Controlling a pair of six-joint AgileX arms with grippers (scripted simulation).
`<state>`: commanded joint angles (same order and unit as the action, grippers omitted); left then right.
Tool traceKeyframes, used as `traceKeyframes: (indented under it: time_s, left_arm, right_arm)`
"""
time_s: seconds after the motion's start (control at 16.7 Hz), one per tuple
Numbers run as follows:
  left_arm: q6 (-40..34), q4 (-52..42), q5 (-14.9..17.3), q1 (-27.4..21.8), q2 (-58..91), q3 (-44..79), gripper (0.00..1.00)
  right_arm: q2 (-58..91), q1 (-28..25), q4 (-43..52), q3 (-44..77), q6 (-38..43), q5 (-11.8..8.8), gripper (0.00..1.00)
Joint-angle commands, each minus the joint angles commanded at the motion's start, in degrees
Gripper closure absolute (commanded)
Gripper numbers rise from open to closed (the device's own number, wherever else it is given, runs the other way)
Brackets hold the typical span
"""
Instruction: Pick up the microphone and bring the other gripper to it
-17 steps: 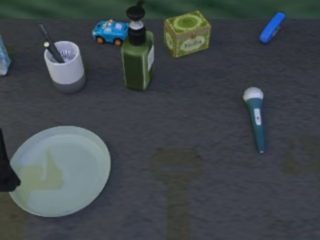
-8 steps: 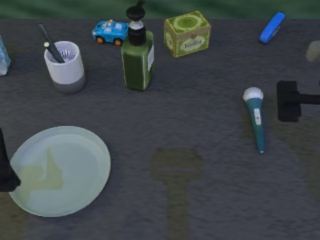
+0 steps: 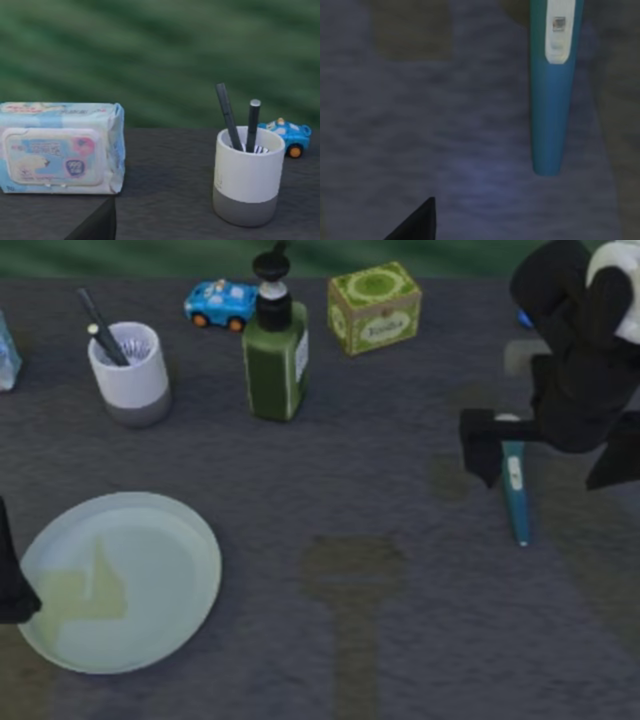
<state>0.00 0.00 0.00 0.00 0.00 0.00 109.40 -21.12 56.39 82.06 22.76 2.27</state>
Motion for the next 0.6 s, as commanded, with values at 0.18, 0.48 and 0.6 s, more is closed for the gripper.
traceKeyframes:
  time_s: [0.18,0.48,0.6]
  left_arm:
    - [0.00,0.00,0.00,0.00,0.00,0.00,0.00]
    - [0.00,0.00,0.00,0.00,0.00,0.00,0.00]
    - [0.00,0.00,0.00,0.00,0.00,0.00,0.00]
  right_arm:
    - [2.08,-0.42,0.91,1.76,0.44,0.03,0.00]
    - [2.03,-0.14,0.60,1.49,0.35,0.01,0.00]
    - [3.26,-0.17,-1.48,0.36,0.23,0.02,0.00]
